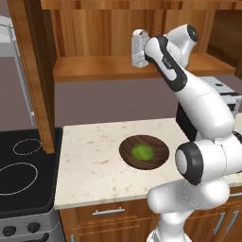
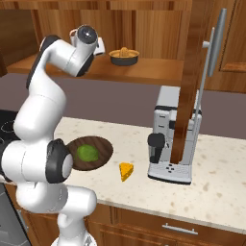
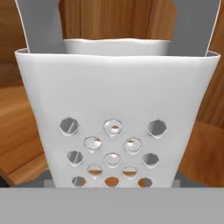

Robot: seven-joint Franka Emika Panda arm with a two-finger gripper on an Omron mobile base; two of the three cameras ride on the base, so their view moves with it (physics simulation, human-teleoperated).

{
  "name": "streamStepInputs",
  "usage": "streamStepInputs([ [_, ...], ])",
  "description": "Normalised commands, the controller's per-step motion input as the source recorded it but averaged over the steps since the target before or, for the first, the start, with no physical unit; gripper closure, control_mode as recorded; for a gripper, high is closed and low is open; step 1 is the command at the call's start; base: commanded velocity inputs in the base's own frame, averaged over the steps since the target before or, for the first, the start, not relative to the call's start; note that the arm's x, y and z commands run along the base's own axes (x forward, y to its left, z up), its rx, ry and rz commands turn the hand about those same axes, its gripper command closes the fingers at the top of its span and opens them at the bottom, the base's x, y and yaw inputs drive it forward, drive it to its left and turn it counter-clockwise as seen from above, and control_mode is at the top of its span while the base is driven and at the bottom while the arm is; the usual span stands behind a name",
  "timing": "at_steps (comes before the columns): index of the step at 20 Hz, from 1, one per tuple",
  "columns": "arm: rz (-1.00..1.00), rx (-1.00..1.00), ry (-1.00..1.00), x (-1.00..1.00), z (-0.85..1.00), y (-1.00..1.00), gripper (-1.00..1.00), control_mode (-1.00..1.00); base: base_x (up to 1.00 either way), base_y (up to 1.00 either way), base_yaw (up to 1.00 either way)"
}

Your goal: Pick the cheese from the fridge and the cheese grater from the cabinet and place them next to the salad bowl.

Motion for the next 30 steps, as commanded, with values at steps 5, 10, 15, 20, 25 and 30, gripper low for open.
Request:
streamStepInputs([
  [5,0.0,0.04,0.0,-0.69,0.0,-0.06,1.0,-1.0,0.0,0.0,0.0],
  [10,0.0,0.01,0.0,-0.71,0.0,-0.03,1.0,-1.0,0.0,0.0,0.0],
  [15,-0.01,0.0,0.0,-0.68,-0.02,0.0,1.0,-1.0,0.0,0.0,0.0],
  [20,-0.04,0.0,0.0,-0.66,-0.1,0.0,1.0,-1.0,0.0,0.0,0.0],
  [25,-0.08,0.0,0.0,-0.65,-0.19,0.0,1.0,-1.0,0.0,0.0,0.0],
  [30,-0.11,0.0,0.0,-0.66,-0.25,0.03,1.0,-1.0,0.0,0.0,0.0],
])
